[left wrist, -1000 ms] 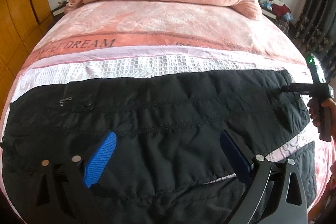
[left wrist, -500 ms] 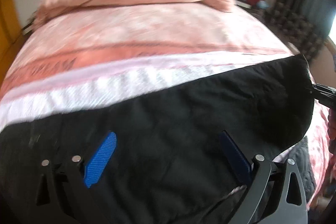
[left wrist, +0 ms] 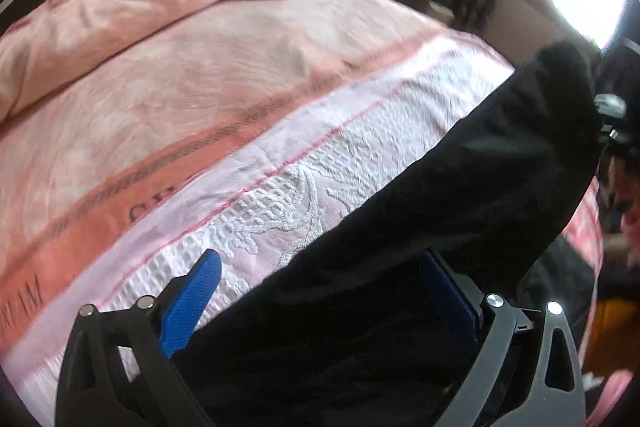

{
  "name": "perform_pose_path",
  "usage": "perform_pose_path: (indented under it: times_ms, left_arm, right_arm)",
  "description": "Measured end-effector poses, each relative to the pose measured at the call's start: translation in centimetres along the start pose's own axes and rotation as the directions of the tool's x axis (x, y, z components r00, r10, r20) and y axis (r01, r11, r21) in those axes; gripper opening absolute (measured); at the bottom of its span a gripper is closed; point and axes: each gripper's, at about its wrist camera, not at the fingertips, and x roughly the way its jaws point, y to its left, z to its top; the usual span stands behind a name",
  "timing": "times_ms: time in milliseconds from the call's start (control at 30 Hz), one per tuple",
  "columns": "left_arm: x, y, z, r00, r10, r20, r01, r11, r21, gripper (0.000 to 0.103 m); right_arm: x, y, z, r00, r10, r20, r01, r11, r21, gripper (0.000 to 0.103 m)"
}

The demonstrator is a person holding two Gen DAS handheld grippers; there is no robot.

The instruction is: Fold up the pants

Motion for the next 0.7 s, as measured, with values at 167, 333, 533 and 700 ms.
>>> perform_pose_path:
  times_ms: [167,333,533,700]
  left_arm:
    - [1.4,-0.8,0.4,0.999,-0.015,-0.051,0.017,0.999,0.049,0.099]
    - [1.9,-0.9,-0.2,0.995,-0.06,-0.081,0.064,0.997,0.047,0.049]
    - [0.9,-1.1,-1.4,0.995,-0.095,-0.044,0.097,0.994,0.046,0.006]
    - [-3.4,-2.3,-1.9,0.993,0.033,0.111,-0.037,0.999,0.037,0.005]
  right_arm:
    - [-0.8,1.0,-0.8,1.0,0.008,0.005,-0.008,0.999,-0.035,0.014]
    - [-1.1,1.2,-1.2,1.0,0.001,0.01,-0.001,0.999,-0.042,0.014]
    - [-1.5,0.9,-1.0,0.999,0.006,0.036,-0.005,1.0,-0.024,0.014]
    - [-1.9,0.2,-0.5,0.997,-0.028,0.076,0.025,0.999,0.038,0.014]
